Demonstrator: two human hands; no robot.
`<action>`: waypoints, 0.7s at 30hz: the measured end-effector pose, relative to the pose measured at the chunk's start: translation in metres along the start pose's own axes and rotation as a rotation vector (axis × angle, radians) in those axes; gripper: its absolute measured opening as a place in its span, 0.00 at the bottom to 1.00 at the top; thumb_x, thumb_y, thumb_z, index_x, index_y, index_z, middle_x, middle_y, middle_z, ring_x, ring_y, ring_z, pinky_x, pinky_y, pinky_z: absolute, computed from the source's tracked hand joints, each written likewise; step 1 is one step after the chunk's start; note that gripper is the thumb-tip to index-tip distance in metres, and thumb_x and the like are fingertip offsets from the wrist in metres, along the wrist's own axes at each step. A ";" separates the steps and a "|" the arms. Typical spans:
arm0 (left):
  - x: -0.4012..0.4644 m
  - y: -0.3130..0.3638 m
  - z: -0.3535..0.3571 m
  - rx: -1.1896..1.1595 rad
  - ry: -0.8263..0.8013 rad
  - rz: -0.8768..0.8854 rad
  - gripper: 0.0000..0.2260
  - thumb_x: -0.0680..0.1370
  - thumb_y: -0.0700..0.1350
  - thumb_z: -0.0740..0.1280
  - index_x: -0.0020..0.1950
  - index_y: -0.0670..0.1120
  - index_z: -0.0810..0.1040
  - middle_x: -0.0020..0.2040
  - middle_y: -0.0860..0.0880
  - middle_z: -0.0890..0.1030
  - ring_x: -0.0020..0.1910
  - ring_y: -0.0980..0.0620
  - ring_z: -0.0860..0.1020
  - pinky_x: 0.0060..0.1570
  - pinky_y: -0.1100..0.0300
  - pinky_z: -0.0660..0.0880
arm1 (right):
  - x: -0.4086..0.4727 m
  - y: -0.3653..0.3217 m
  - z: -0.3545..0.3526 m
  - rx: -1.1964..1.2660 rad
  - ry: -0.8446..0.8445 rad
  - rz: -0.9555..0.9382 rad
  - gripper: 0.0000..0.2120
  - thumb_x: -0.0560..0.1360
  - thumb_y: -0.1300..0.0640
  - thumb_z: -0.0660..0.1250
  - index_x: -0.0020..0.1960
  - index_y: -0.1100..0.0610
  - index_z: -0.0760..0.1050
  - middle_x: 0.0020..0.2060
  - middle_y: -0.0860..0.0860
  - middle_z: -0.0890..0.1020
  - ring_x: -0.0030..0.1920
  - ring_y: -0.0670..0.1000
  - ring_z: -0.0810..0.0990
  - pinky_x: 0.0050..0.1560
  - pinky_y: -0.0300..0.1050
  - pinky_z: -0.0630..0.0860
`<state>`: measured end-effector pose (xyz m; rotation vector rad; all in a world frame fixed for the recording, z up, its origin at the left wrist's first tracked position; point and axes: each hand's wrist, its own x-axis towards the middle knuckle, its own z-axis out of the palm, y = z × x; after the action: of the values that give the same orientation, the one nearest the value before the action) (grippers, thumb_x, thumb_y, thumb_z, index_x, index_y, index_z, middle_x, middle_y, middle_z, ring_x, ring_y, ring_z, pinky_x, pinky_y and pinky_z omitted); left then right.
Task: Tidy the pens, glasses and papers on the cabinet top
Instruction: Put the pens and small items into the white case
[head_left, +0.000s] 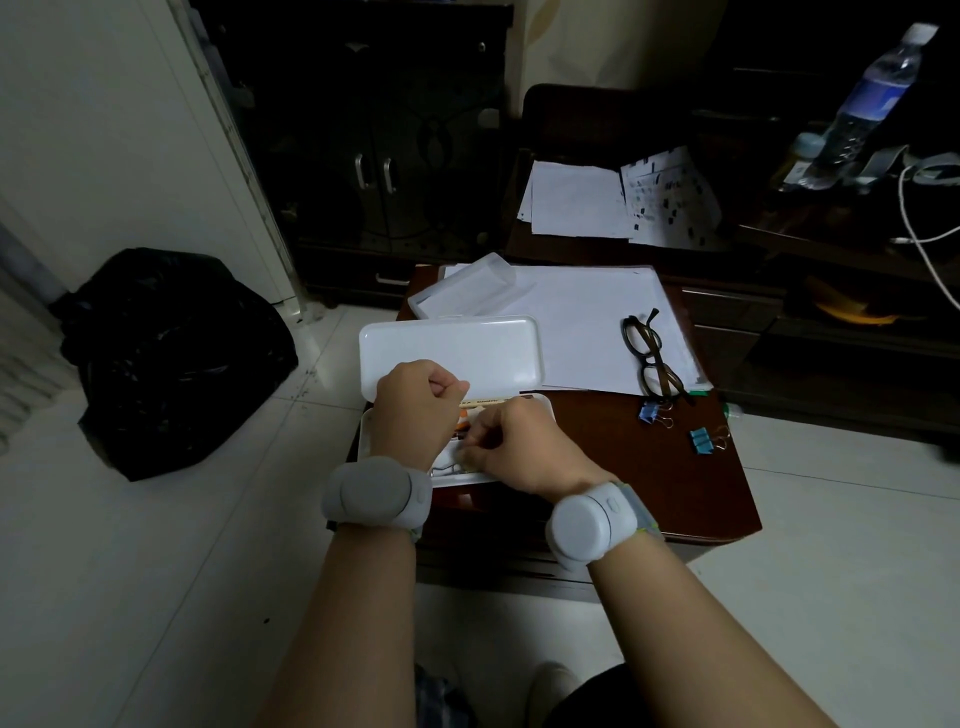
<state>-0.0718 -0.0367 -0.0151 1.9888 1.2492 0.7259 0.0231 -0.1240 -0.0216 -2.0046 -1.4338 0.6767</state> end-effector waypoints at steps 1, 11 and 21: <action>0.000 0.001 0.000 -0.004 -0.003 -0.002 0.05 0.73 0.43 0.70 0.43 0.42 0.82 0.41 0.47 0.83 0.42 0.50 0.79 0.49 0.54 0.77 | 0.000 0.001 0.000 -0.005 -0.002 -0.005 0.06 0.71 0.59 0.70 0.40 0.61 0.83 0.38 0.53 0.85 0.37 0.45 0.77 0.42 0.23 0.67; -0.001 0.000 0.003 0.004 -0.028 0.001 0.05 0.74 0.44 0.70 0.44 0.41 0.82 0.42 0.46 0.83 0.42 0.50 0.78 0.48 0.57 0.76 | 0.002 0.008 -0.006 -0.009 0.012 -0.009 0.05 0.71 0.57 0.70 0.39 0.56 0.83 0.34 0.49 0.83 0.33 0.43 0.75 0.39 0.32 0.71; -0.003 0.008 0.006 -0.013 -0.061 0.029 0.07 0.75 0.41 0.68 0.47 0.36 0.81 0.43 0.41 0.82 0.38 0.53 0.75 0.45 0.64 0.68 | -0.022 0.049 -0.081 -0.070 0.559 0.510 0.10 0.71 0.57 0.70 0.49 0.62 0.77 0.48 0.59 0.81 0.52 0.59 0.79 0.51 0.47 0.74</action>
<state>-0.0636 -0.0433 -0.0131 2.0077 1.1790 0.6801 0.1050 -0.1705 0.0024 -2.3845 -0.6336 0.2199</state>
